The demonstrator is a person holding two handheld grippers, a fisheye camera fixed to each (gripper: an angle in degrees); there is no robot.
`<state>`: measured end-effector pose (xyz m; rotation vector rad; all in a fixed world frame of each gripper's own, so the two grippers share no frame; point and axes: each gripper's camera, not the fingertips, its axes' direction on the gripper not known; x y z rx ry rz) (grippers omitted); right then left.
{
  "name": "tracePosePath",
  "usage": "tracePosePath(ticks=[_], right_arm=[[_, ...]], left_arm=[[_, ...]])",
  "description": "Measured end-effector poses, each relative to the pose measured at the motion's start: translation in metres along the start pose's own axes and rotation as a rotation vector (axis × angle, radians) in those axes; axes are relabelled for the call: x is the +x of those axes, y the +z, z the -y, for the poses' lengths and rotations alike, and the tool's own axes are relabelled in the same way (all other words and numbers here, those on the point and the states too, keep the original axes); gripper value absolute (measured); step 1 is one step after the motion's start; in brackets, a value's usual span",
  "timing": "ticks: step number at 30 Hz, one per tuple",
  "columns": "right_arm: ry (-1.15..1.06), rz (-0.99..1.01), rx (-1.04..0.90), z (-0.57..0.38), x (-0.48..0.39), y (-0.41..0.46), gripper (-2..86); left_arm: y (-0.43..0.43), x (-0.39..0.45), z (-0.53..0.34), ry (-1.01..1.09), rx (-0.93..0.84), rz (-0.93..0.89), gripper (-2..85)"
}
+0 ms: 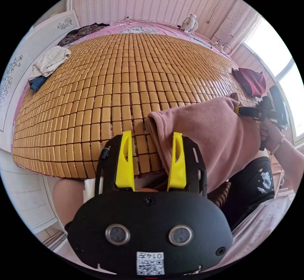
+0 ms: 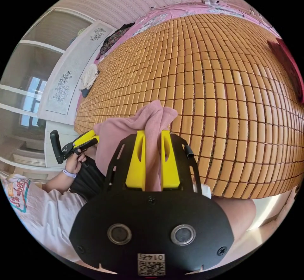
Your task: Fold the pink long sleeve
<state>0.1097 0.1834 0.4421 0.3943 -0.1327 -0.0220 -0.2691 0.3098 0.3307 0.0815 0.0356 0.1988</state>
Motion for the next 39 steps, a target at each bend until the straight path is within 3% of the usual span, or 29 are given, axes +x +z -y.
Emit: tracePosePath(ticks=[3, 8, 10, 29, 34, 39], right_arm=[[-0.039, -0.093, -0.016, -0.005, -0.005, 0.004, 8.0], [0.001, 0.003, -0.003, -0.026, 0.025, 0.003, 8.2], [-0.006, 0.004, 0.013, -0.036, 0.030, 0.002, 8.2], [-0.045, -0.032, 0.120, -0.141, 0.072, -0.004, 8.1], [-0.034, 0.081, 0.087, -0.163, 0.093, -0.018, 7.6], [-0.045, 0.213, 0.254, -0.213, 0.114, -0.059, 7.0]], left_arm=[[0.005, 0.005, -0.001, -0.022, 0.012, -0.025, 16.2], [0.007, 0.020, -0.002, 0.025, 0.016, -0.002, 11.1], [0.009, 0.027, 0.001, 0.064, -0.006, -0.080, 8.9], [0.013, 0.070, 0.011, 0.060, -0.081, -0.060, 4.6], [-0.022, 0.093, 0.009, 0.159, -0.026, -0.017, 4.3], [-0.086, 0.119, 0.015, 0.241, 0.141, -0.106, 4.1]])
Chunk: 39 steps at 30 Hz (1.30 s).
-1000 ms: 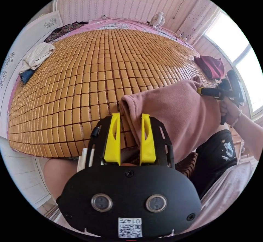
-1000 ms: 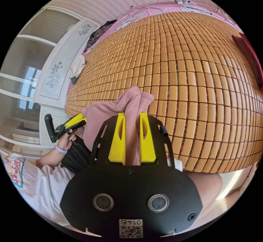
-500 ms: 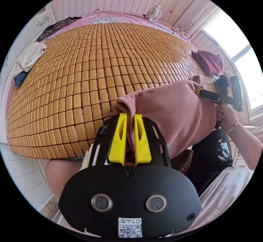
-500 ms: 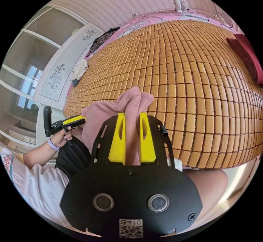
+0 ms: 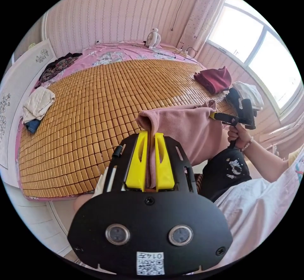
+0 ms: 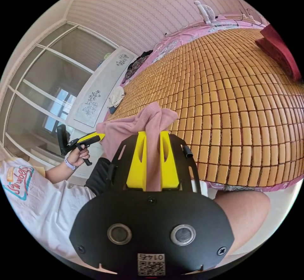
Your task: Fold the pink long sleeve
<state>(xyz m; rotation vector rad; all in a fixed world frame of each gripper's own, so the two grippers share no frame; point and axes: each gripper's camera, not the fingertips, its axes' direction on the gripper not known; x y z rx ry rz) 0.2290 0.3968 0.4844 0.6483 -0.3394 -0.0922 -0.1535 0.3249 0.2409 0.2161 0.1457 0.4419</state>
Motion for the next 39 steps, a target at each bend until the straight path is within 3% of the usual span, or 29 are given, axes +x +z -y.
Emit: tracePosePath(ticks=[5, 11, 18, 24, 26, 29, 34, 39], right_arm=[[-0.053, 0.075, 0.237, -0.032, 0.006, -0.087, 6.7], [-0.230, -0.112, 0.350, 0.001, -0.001, -0.209, 6.5], [-0.307, -0.441, 0.325, 0.103, 0.018, -0.340, 6.6], [-0.099, -0.712, 0.184, 0.202, 0.113, -0.369, 6.7], [0.001, -0.794, 0.113, 0.220, 0.156, -0.358, 6.7], [0.084, -0.850, 0.076, 0.241, 0.189, -0.348, 7.3], [0.254, -0.835, 0.131, 0.265, 0.198, -0.338, 13.8], [0.153, -0.837, 0.462, 0.222, 0.121, -0.386, 15.3]], left_arm=[[-0.021, 0.041, 0.041, 0.156, 0.077, -0.098, 4.0], [-0.006, 0.098, 0.130, 0.270, 0.214, -0.293, 3.9], [0.079, 0.194, 0.285, 0.310, 0.306, -0.470, 4.0], [0.226, 0.257, 0.388, 0.211, 0.098, -0.497, 3.9], [0.254, 0.270, 0.404, 0.240, 0.114, -0.424, 4.1], [0.299, 0.268, 0.438, 0.153, 0.029, -0.348, 5.4], [0.339, 0.223, 0.457, -0.114, -0.142, -0.453, 8.1], [0.269, 0.143, 0.419, -0.092, -0.021, -0.464, 7.5]])
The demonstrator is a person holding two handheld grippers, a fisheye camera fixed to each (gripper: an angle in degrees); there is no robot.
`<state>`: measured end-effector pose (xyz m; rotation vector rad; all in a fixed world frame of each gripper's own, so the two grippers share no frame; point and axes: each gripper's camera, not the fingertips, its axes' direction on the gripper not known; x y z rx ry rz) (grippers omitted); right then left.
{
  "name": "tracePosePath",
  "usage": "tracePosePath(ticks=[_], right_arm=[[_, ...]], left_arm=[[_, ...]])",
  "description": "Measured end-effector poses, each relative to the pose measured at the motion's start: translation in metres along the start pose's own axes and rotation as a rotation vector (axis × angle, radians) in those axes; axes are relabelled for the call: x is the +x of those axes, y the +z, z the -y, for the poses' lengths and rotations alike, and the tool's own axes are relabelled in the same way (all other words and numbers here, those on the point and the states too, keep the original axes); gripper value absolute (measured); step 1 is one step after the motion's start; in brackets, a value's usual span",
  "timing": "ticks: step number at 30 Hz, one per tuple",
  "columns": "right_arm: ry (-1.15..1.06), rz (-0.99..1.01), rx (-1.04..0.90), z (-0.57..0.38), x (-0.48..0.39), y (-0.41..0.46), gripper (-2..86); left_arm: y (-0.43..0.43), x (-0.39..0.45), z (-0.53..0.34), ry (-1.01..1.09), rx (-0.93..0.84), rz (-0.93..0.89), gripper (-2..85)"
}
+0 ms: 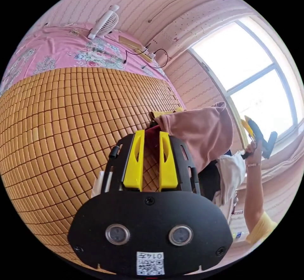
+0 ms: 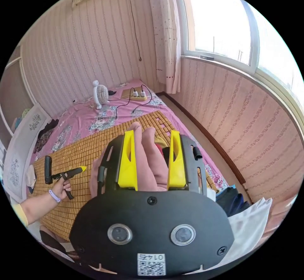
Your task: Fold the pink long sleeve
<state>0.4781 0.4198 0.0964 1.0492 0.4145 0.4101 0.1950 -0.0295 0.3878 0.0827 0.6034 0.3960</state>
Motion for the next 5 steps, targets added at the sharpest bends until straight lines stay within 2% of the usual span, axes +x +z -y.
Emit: tracePosePath(ticks=[2, 3, 5], right_arm=[[-0.038, 0.072, 0.170, -0.044, -0.012, -0.075, 13.1], [-0.061, 0.082, 0.194, -0.061, -0.019, -0.091, 12.3], [-0.153, 0.085, 0.171, -0.143, -0.055, -0.135, 4.1]], left_arm=[[-0.046, -0.012, -0.035, 0.082, 0.004, 0.053, 5.9], [-0.079, -0.023, -0.066, 0.113, -0.011, 0.096, 5.3], [-0.132, -0.043, -0.120, 0.113, -0.039, 0.143, 4.4]])
